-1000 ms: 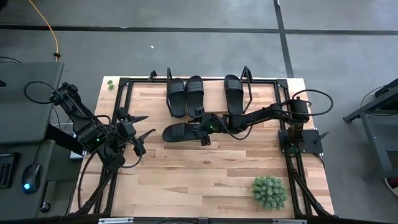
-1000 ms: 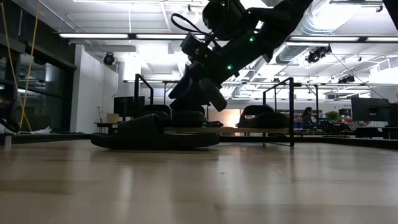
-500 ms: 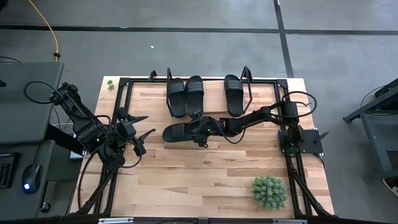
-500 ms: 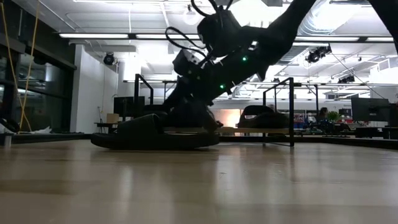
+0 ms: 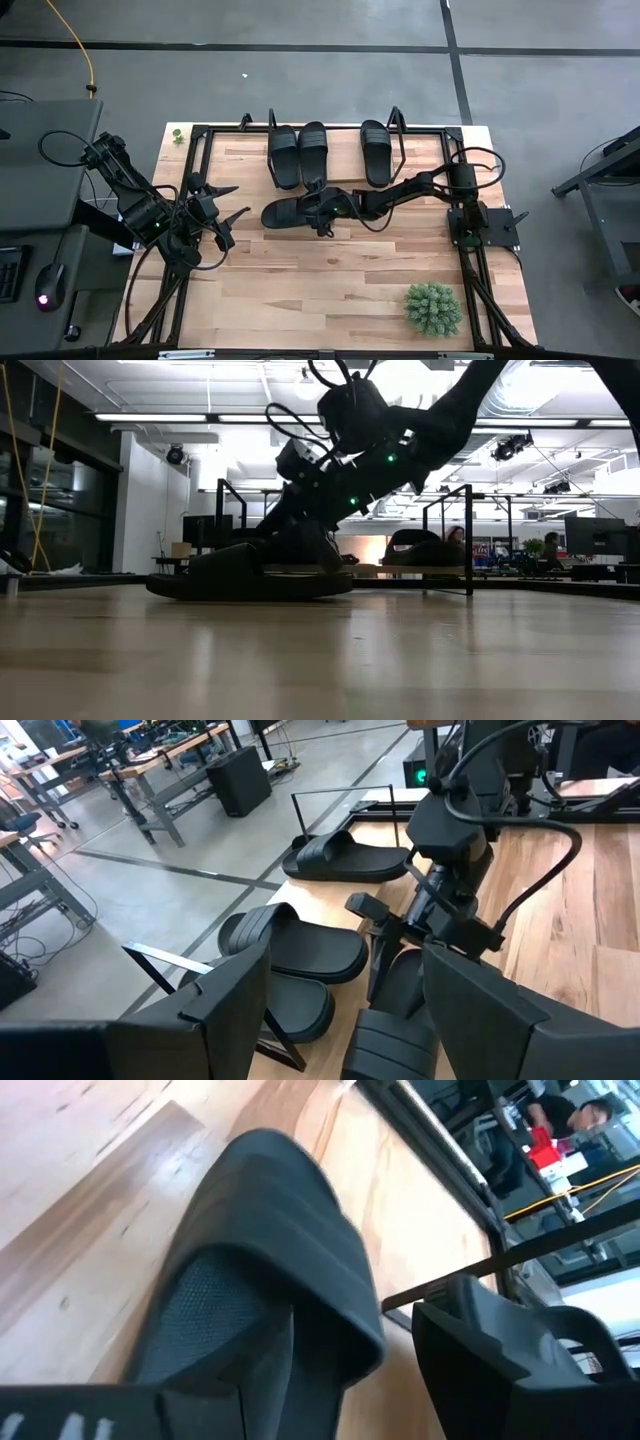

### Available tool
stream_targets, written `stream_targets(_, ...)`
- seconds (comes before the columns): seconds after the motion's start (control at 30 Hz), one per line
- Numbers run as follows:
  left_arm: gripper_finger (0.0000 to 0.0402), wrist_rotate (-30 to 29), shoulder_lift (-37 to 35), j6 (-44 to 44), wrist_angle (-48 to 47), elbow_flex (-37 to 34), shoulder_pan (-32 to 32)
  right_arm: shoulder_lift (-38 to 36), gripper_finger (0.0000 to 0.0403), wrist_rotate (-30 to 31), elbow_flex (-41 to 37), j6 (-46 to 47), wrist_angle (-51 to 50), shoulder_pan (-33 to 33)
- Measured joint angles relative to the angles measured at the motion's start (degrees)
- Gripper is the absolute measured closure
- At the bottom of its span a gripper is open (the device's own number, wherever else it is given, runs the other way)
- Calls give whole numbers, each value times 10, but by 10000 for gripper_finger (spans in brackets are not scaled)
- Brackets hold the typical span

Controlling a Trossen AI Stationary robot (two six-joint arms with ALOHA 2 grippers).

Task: Pick and place slides into the shelf
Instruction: Put the black slipper on the shelf

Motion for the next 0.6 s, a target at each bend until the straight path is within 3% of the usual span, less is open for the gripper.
stream_targets(0.6,156,-3,0,0,1,0,0,42,205,-7,39,5,-3,0)
